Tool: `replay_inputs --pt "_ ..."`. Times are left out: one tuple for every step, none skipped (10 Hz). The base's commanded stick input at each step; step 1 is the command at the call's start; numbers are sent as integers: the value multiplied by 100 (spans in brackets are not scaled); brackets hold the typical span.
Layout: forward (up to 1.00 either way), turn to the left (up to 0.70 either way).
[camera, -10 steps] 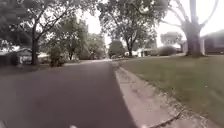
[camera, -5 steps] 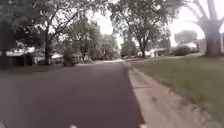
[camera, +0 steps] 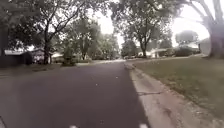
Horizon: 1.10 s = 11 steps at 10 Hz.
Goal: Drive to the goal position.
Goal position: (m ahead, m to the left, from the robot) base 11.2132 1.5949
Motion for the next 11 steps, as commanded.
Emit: replay_inputs --pt "70 0" --pt "70 0" --pt "70 0" --pt "70 0" --pt "70 0" --pt "70 0" --pt "70 0" --pt "70 0" --pt "70 0" --pt "70 0" --pt "70 0"
